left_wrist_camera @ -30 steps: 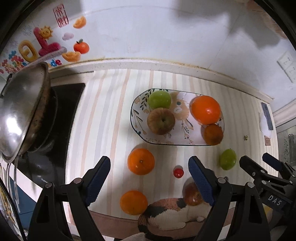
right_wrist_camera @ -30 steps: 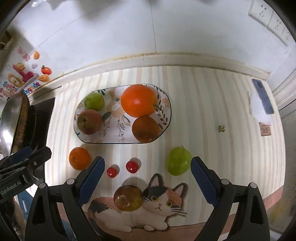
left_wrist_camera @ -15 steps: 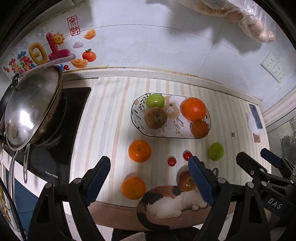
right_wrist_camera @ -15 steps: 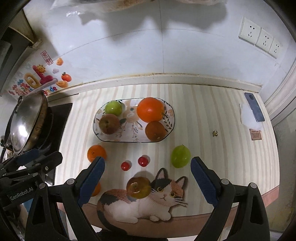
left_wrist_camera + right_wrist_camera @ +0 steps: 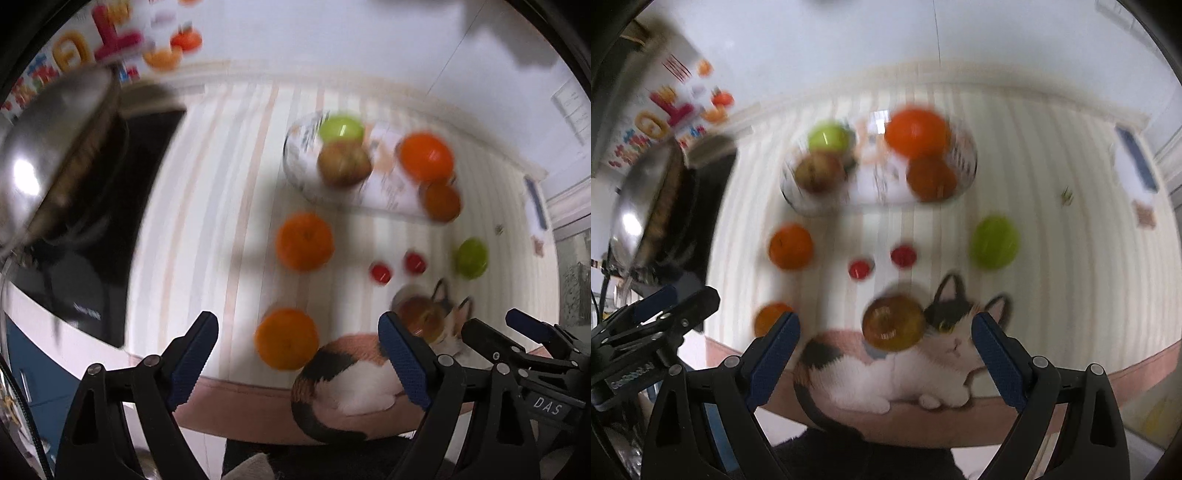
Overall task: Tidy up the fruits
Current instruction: 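Grasp an orange with the left gripper while the right gripper grasps a yellow-green apple, then carry both fruits onto the floral plate and open both grippers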
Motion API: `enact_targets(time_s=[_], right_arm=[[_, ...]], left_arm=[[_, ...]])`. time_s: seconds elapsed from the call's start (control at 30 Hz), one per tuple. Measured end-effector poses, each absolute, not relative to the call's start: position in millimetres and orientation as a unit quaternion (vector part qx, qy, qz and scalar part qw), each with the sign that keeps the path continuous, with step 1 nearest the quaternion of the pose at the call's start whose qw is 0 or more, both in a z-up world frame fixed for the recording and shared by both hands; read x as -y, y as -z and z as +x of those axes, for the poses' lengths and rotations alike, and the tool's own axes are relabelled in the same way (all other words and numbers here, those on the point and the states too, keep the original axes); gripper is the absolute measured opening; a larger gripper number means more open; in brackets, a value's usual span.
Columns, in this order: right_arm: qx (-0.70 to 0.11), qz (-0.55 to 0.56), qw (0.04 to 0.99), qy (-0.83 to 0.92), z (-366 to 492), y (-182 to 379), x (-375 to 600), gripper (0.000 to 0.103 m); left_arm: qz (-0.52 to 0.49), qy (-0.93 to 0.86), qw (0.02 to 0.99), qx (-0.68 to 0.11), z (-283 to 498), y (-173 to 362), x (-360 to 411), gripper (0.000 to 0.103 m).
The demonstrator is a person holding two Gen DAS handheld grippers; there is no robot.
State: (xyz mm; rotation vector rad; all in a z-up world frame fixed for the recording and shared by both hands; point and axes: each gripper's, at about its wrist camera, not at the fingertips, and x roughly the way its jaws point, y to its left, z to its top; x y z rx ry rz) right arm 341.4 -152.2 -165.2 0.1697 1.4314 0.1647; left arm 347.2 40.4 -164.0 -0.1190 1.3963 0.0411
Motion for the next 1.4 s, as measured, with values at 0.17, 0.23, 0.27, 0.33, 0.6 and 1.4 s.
enact_targets(time_s=[0.17,0.23,0.27,0.33,0.6,1.4], right_arm=[[-0.695,0.104,0.708,-0.069,339.7,224.7,154.8,0.096],[-0.702,0.110,0.700,-0.070,340.5,237.4,154.1,0.096],[-0.703,0.110,0.699,-0.069,341.0,241.6,153.6,0.096],[-0.708,0.109,0.695,-0.066,342.0,253.1,152.0,0.096],[-0.721,0.114,0.680,-0.064,344.0,281.7,147.1,0.090],[-0.722,0.097,0.680,-0.080,362.4,280.1,124.3,0.070]], left_arm=[[-0.048,-0.021,0.723,-0.689,349.2,216.8,-39.2,0.089],[-0.047,-0.021,0.710,-0.703,349.5,233.2,-38.4,0.089],[-0.046,-0.024,0.703,-0.709,349.9,241.6,-38.5,0.089],[-0.043,-0.028,0.693,-0.719,350.9,255.0,-38.4,0.089],[-0.038,-0.041,0.682,-0.729,354.7,278.9,-38.4,0.083],[-0.038,-0.001,0.697,-0.716,356.3,258.6,-5.0,0.063]])
